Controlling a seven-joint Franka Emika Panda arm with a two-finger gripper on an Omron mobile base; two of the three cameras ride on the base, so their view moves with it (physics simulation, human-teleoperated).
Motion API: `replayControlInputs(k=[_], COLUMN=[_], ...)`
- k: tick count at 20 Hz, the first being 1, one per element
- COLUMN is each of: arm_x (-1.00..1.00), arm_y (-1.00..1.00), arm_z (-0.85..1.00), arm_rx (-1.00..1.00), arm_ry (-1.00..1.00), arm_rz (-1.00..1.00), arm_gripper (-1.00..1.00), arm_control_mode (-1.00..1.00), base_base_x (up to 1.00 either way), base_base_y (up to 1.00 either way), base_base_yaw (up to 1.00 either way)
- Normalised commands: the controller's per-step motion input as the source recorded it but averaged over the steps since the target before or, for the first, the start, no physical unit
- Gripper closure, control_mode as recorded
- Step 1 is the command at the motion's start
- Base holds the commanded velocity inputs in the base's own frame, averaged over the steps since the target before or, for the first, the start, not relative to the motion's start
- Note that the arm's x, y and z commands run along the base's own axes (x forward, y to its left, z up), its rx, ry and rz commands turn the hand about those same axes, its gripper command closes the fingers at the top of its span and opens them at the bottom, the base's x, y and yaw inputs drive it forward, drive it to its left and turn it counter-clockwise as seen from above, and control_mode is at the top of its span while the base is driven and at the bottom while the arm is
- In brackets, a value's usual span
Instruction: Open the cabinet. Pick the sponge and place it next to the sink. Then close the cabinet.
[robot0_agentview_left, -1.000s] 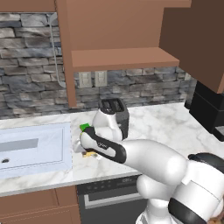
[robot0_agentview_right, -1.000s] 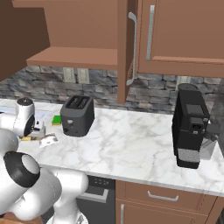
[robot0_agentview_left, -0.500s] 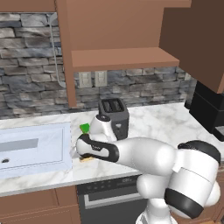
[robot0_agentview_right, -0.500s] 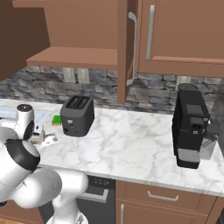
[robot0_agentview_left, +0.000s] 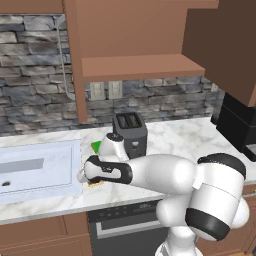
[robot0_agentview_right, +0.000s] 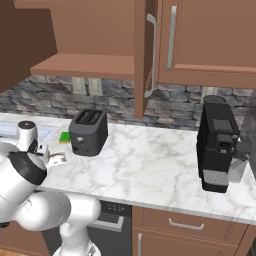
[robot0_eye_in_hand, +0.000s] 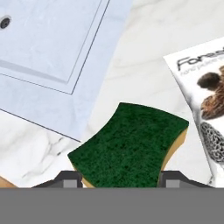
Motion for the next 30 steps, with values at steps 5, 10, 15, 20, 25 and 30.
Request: replayControlInputs(k=[5,10,15,20,25,30], arm_x=[0.0,0.0,0.0,0.0,0.0,0.0], arm_y=[0.12,0.02,0.0,0.0,0.01,0.03], arm_z=[0.0,-0.02,-0.06,-0.09,-0.1,-0.07], arm_rx=[0.0,0.0,-0.01,0.0,0.0,0.0], arm_ry=[0.0,0.0,0.0,0.0,-0.01,-0.02], arm_rz=[0.0,0.0,0.0,0.0,0.0,0.0], arm_gripper=[1.0,1.0,1.0,1.0,1.0,1.0], arm_control_mode=[-1.0,-1.0,-1.0,-1.0,-1.0,-1.0], base_base_x=[0.0,0.0,0.0,0.0,0.0,0.0], base_base_y=[0.0,0.0,0.0,0.0,0.0,0.0], base_base_yaw=[0.0,0.0,0.0,0.0,0.0,0.0])
